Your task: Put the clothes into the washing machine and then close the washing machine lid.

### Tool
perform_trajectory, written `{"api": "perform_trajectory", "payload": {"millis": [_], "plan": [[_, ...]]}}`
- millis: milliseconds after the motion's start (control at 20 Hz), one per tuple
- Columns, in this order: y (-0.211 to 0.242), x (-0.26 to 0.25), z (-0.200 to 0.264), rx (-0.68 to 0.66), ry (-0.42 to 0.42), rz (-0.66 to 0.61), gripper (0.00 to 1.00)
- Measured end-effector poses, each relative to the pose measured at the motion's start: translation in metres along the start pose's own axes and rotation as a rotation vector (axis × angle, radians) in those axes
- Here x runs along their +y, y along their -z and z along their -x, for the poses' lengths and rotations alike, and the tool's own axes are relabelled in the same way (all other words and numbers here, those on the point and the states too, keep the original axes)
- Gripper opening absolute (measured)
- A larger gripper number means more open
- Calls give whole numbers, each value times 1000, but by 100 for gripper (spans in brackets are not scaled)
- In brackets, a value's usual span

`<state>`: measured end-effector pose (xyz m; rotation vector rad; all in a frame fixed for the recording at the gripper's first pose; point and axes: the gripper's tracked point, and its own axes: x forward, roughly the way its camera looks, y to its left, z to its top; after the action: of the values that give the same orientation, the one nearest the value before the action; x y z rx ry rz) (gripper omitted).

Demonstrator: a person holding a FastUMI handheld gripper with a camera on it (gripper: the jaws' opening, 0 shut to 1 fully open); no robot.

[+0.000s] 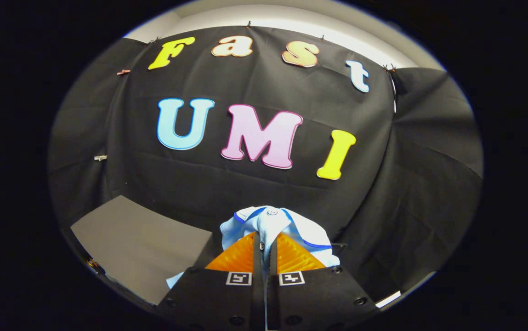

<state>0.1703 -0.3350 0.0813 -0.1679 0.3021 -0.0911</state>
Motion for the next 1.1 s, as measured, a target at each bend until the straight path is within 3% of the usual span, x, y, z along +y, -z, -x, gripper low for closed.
{"api": "perform_trajectory", "payload": {"millis": [650, 1100], "plan": [[151, -50, -59, 223, 28, 17, 7], [274, -40, -107, 427, 20, 42, 7]]}}
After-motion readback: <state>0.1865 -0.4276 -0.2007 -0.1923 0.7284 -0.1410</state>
